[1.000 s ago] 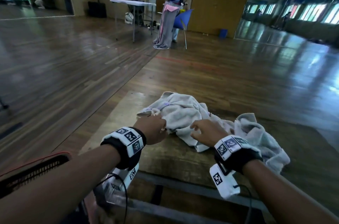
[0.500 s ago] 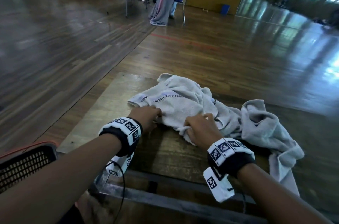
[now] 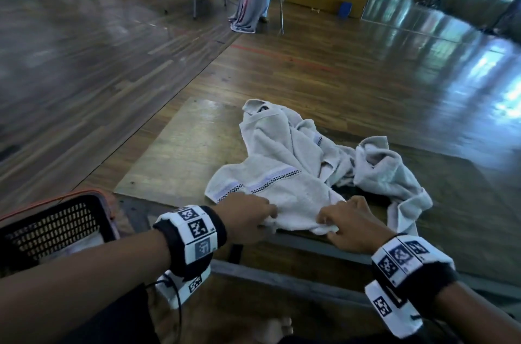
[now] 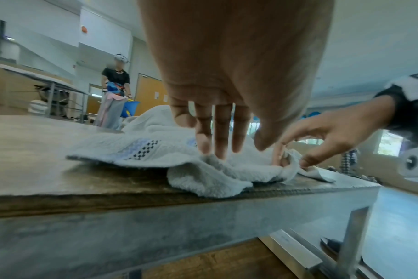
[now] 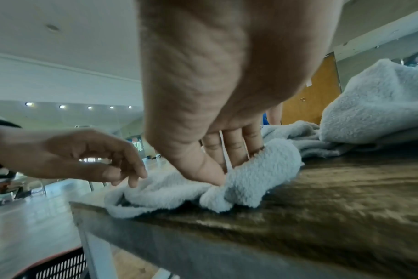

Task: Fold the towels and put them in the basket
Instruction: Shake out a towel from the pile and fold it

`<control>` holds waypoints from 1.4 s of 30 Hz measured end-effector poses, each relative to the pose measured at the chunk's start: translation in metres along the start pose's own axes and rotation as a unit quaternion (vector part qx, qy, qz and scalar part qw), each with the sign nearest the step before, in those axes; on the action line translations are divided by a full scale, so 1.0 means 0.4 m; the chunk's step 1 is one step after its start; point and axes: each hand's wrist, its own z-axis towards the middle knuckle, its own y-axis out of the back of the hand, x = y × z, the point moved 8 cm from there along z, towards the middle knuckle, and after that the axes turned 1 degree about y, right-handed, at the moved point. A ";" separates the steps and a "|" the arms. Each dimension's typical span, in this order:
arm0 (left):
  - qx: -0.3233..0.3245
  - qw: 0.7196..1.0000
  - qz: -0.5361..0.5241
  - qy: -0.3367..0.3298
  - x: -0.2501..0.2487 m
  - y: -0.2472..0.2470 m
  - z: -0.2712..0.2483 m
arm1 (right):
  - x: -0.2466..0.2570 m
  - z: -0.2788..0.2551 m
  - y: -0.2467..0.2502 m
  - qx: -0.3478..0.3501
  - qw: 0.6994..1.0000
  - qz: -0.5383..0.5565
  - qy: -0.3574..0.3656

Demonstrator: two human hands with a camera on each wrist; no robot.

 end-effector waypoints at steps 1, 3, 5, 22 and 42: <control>-0.021 1.000 -0.008 0.011 0.012 0.018 0.002 | -0.002 0.002 0.009 -0.006 1.000 0.003 -0.002; -0.072 0.996 -0.011 0.048 0.057 0.055 0.005 | -0.001 0.019 0.050 -0.055 0.997 0.047 -0.012; -0.111 0.989 0.015 0.095 0.126 0.081 0.006 | 0.003 0.054 0.107 -0.131 0.986 0.101 -0.020; -0.059 0.925 -0.289 0.237 0.389 0.007 -0.013 | 0.200 0.484 0.112 -0.059 0.996 -0.057 0.035; -0.362 0.875 -0.310 0.088 0.205 0.619 -0.160 | -0.080 -0.077 0.510 -0.199 0.979 0.000 -0.033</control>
